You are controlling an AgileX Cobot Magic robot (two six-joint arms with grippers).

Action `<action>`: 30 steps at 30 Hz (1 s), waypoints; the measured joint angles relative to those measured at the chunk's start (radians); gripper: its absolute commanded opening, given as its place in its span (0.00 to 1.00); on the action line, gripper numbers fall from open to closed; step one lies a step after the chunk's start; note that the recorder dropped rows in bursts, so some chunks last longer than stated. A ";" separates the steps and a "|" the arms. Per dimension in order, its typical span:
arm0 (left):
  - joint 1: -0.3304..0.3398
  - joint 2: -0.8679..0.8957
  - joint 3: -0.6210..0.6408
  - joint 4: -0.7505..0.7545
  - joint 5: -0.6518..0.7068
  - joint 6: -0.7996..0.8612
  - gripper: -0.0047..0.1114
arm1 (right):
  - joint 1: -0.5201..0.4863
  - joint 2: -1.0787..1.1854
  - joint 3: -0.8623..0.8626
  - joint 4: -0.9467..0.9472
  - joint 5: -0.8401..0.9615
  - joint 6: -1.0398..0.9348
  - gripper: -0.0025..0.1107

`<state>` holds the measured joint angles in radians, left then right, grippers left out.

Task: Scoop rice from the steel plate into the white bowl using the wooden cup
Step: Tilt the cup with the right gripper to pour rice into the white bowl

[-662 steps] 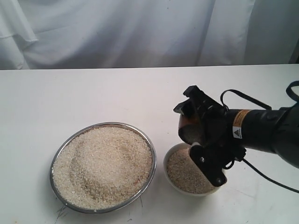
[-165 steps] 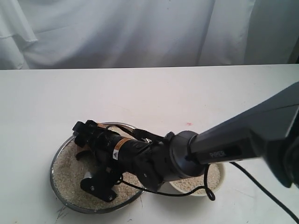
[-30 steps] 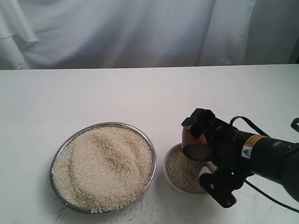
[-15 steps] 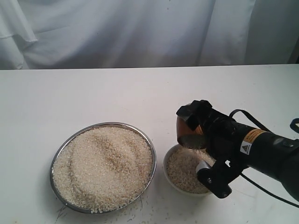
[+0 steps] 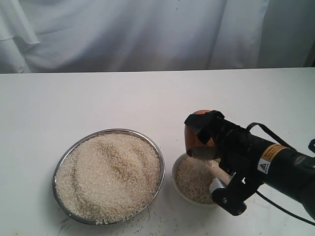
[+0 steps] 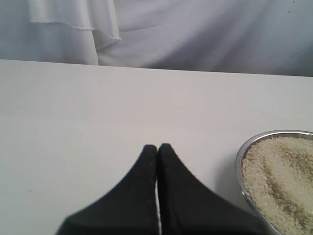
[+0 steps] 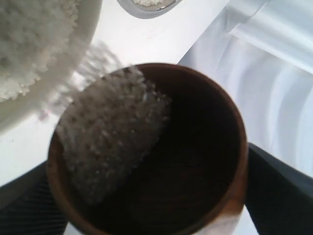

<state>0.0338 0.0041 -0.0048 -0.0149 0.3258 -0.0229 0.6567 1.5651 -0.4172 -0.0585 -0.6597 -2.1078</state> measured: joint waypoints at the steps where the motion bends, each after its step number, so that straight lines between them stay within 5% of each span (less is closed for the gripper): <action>1: 0.000 0.000 0.000 0.000 0.000 0.000 0.04 | 0.000 0.000 0.000 0.000 0.000 0.000 0.02; 30: 0.000 0.000 0.000 0.000 0.000 0.000 0.04 | 0.000 -0.008 0.008 -0.002 -0.177 0.000 0.02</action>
<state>0.0338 0.0041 -0.0048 -0.0149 0.3258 -0.0229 0.6567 1.5570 -0.4091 -0.0605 -0.8364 -2.1078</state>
